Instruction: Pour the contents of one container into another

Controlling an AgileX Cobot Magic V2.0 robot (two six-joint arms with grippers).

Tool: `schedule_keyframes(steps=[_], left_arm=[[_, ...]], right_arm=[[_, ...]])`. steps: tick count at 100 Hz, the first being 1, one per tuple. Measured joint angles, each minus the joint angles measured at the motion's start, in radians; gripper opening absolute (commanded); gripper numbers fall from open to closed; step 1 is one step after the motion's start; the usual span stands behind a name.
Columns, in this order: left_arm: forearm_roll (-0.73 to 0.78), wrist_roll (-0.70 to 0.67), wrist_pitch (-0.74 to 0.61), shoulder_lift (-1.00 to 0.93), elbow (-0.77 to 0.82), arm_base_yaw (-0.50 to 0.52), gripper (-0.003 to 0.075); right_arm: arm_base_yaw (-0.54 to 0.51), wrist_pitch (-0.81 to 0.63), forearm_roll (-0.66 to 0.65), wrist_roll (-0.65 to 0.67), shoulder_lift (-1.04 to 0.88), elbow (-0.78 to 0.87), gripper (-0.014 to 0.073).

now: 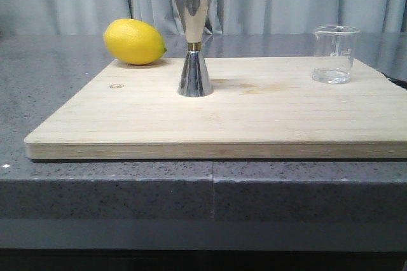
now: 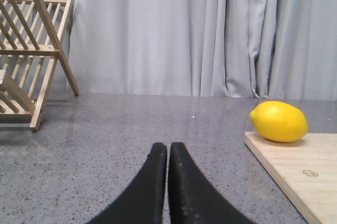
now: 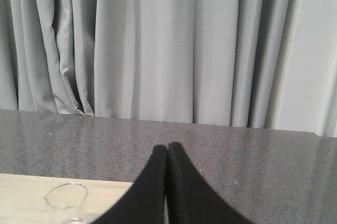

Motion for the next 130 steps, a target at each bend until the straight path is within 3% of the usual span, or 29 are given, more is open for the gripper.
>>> schedule_keyframes(steps=[130], left_arm=[[0.052,-0.002,0.052,0.0,0.0,-0.003,-0.0021]], right_arm=[[0.0,0.0,0.0,0.0,-0.001,0.001,-0.0069]])
